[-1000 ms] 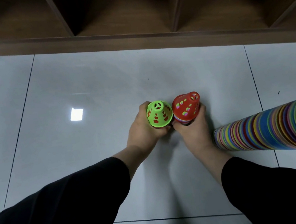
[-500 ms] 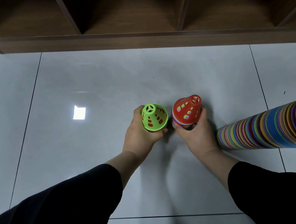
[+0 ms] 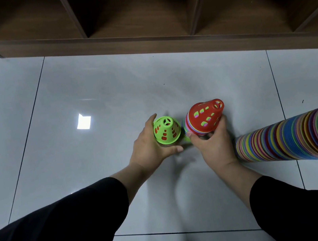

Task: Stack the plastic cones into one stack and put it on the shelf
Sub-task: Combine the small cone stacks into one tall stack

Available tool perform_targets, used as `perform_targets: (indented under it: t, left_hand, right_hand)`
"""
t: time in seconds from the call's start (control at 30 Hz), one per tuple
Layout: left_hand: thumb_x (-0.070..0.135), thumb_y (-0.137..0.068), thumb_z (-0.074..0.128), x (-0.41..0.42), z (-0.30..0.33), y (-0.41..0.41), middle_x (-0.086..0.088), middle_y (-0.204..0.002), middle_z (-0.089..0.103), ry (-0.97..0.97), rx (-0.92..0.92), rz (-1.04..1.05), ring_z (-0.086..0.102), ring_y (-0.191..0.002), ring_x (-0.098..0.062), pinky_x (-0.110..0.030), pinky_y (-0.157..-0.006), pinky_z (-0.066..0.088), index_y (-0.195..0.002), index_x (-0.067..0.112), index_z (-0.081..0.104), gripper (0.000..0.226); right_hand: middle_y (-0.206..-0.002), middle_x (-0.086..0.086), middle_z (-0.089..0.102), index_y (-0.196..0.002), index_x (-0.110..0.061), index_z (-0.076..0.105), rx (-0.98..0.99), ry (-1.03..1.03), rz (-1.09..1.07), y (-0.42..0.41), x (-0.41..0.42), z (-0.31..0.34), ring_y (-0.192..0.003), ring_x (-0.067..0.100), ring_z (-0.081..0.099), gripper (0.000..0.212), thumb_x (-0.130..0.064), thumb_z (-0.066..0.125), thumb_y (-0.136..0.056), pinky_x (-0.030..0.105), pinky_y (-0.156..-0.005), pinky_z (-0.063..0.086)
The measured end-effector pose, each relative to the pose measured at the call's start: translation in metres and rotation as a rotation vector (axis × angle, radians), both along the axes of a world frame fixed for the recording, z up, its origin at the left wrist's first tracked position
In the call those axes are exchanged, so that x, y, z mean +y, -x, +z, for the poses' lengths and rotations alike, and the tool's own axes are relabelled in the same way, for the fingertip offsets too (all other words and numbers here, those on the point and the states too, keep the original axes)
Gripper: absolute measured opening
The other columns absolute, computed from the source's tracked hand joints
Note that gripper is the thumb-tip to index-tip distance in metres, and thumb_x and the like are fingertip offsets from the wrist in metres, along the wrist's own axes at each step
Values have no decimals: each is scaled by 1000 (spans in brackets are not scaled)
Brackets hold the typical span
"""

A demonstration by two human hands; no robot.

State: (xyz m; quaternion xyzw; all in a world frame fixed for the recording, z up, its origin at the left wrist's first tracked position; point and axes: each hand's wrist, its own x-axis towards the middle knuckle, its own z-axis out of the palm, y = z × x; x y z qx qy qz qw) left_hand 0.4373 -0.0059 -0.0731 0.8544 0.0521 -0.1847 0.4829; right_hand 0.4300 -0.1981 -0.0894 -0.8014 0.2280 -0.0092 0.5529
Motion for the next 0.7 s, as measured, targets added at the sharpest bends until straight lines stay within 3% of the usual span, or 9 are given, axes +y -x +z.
perform_targets:
  t: [0.07,0.17,0.27,0.37,0.5,0.63,0.7]
  left_hand:
    - [70,-47,86,1,4,1,14,-144,49,43,42,6,47,-133,-11,-40,-110,42,-151,43,12,129]
    - [64,-58,85,4,11,5,11,-149,44,123,61,21,41,-139,-8,-33,-114,36,-156,38,6,128]
    - [61,-75,73,13,17,13,5,-155,38,114,8,21,34,-142,-8,-22,-108,29,-158,31,9,109]
    - [71,-82,57,21,18,21,4,-150,44,99,-32,90,39,-138,-5,-27,-110,33,-155,33,21,90]
    - [61,-91,42,24,25,24,5,-141,53,64,-132,165,44,-132,-2,-31,-109,38,-150,29,34,67]
    - [57,-96,37,22,46,19,8,-132,58,110,-251,231,50,-126,-4,-37,-109,41,-143,28,44,56]
    - [58,-95,35,22,59,15,9,-128,60,161,-311,250,51,-123,-1,-31,-107,42,-140,28,47,55]
  right_hand:
    - [-113,-4,67,-104,-61,42,-13,-17,-3,-1,0,6,-102,18,69,70,-48,86,-52,48,-89,57]
    - [-113,-3,67,-103,-60,42,-20,-22,3,0,0,15,-102,18,70,68,-47,86,-52,49,-90,56]
    - [-116,-1,68,-108,-54,44,-29,-26,-7,0,-1,24,-104,19,69,69,-46,85,-53,50,-93,55]
    - [-116,0,68,-120,-33,43,-46,-32,-14,-1,2,42,-102,15,69,77,-44,82,-55,44,-94,55]
    - [-119,6,67,-130,-15,41,-108,-97,-10,-3,5,63,-101,12,70,77,-14,86,-67,32,-91,57]
    - [-114,-6,69,-128,-24,40,-170,-90,29,1,11,89,-102,12,70,82,-38,83,-59,43,-92,57]
    - [-116,-6,68,-129,-28,40,-182,-105,70,3,15,101,-105,15,69,84,-41,83,-58,47,-94,55]
